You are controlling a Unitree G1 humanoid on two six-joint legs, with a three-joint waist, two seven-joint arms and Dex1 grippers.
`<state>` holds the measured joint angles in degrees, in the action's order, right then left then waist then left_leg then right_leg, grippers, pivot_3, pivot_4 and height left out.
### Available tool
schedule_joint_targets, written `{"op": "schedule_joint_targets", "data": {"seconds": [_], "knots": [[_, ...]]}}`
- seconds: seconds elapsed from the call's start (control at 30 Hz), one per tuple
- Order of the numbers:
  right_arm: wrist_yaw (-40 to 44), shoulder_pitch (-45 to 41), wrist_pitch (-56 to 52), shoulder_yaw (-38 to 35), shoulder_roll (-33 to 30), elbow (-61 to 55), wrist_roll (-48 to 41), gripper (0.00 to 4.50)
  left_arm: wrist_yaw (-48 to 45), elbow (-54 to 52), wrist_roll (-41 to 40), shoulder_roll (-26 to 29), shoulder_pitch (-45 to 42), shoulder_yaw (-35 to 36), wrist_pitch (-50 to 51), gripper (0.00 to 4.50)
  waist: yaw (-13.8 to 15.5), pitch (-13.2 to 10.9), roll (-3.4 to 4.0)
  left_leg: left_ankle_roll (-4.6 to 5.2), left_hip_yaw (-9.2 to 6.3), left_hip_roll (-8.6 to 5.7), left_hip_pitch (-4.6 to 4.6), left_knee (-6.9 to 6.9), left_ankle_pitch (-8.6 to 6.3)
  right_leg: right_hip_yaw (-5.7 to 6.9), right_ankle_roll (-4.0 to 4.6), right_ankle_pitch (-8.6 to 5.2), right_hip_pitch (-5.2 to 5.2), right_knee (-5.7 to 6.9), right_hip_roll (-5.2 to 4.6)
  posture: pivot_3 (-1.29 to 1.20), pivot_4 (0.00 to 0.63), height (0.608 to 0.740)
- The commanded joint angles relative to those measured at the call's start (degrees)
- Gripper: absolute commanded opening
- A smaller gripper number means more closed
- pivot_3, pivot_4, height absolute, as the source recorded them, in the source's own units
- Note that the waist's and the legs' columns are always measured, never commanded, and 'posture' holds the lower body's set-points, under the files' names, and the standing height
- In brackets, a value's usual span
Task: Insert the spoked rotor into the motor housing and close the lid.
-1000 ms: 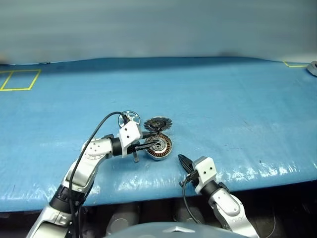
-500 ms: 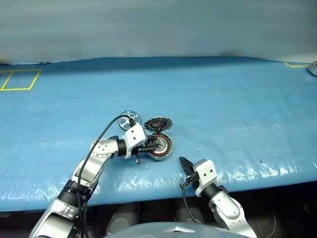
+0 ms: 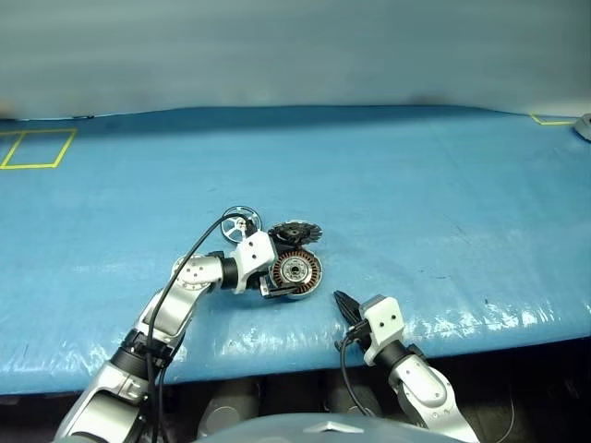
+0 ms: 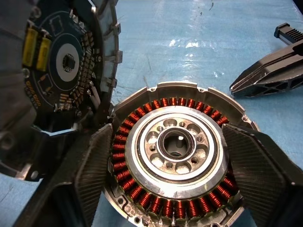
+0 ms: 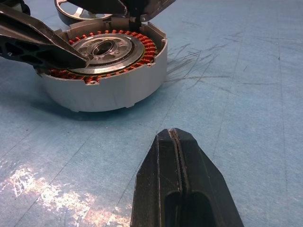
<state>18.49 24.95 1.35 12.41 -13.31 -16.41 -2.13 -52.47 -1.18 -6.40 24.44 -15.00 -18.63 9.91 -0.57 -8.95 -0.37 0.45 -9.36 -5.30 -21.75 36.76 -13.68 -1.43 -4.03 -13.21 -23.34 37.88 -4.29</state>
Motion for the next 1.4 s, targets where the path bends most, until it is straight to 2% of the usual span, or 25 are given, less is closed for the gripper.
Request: {"op": "schedule_joint_targets", "data": {"seconds": [0.03,0.13,0.3,0.53,0.6,0.8,0.93,1.13,1.4], "knots": [[0.3,0.4,1.2,-1.0,-0.4,-2.6,-0.8,0.00,-2.5,-6.1,-5.5,0.2,1.2,2.4,0.6,4.43,0.0,0.0,0.00,0.00,0.00,0.00,-0.02,-0.01,0.00,0.00,0.00,0.00,-0.02,0.00,-0.06,0.00,0.150,0.740],[1.4,0.8,-0.4,-2.1,-1.1,-5.2,-3.2,0.00,-4.8,-11.0,-10.6,1.5,4.1,3.9,2.3,4.43,-0.1,0.0,0.02,0.00,0.00,0.01,-0.06,-0.06,0.00,-0.01,0.01,-0.01,-0.06,-0.02,-0.11,0.00,0.150,0.740],[2.6,-0.1,-5.5,-4.5,-3.6,-11.0,-5.7,0.00,-4.9,-16.6,-15.9,2.9,10.0,6.4,4.7,2.79,0.0,0.0,0.05,-0.01,0.00,0.08,-0.06,-0.13,0.00,0.00,0.11,-0.07,-0.06,-0.04,-0.14,0.00,0.150,0.740],[2.9,-6.6,-25.7,-4.9,-6.6,-20.8,-11.6,0.00,3.1,-15.9,-14.4,-0.9,18.1,10.0,-0.5,0.46,0.1,0.0,0.05,-0.01,0.01,0.10,-0.06,-0.08,0.00,-0.01,0.34,-0.19,-0.04,-0.04,-0.15,0.00,0.150,0.740],[3.1,-9.3,-29.8,-4.0,-6.7,-22.8,-13.2,0.00,4.4,-15.0,-13.9,-2.5,20.6,10.7,-4.0,0.04,0.1,0.0,0.04,-0.01,0.00,0.10,-0.08,-0.09,0.00,0.00,0.33,-0.19,-0.05,-0.05,-0.16,0.00,0.150,0.740],[-1.4,-18.4,-42.4,1.1,-6.0,-23.9,-10.0,0.00,7.2,-11.8,-12.2,-5.9,27.4,12.1,-13.1,0.04,0.3,-0.1,0.02,-0.01,0.02,0.10,-0.09,-0.15,0.00,0.02,0.33,-0.19,-0.08,-0.10,-0.19,0.00,0.150,0.740],[-3.1,-22.6,-48.1,4.4,-2.0,-22.8,-11.4,0.00,7.9,-8.7,-11.0,-7.4,30.2,12.1,-18.7,0.04,0.6,-0.1,0.02,-0.01,0.00,0.09,-0.12,-0.16,0.00,0.05,0.34,-0.20,-0.08,-0.13,-0.20,0.00,0.150,0.740],[-3.9,-26.0,-49.9,8.7,-0.2,-19.2,-9.6,0.00,9.2,-4.4,-8.4,-9.3,31.2,11.7,-25.7,0.04,0.5,-0.1,0.03,-0.01,-0.03,0.08,-0.13,-0.19,0.00,0.12,0.32,-0.19,-0.16,-0.19,-0.19,0.00,0.150,0.740],[-6.6,-26.7,-50.1,8.5,2.3,-15.1,-7.7,0.00,9.2,-2.2,-7.3,-9.2,31.2,10.4,-28.0,0.04,0.2,-0.1,0.04,-0.01,-0.04,0.08,-0.13,-0.26,0.00,0.15,0.05,-0.03,-0.17,-0.20,-0.17,0.00,0.150,0.740]]}}
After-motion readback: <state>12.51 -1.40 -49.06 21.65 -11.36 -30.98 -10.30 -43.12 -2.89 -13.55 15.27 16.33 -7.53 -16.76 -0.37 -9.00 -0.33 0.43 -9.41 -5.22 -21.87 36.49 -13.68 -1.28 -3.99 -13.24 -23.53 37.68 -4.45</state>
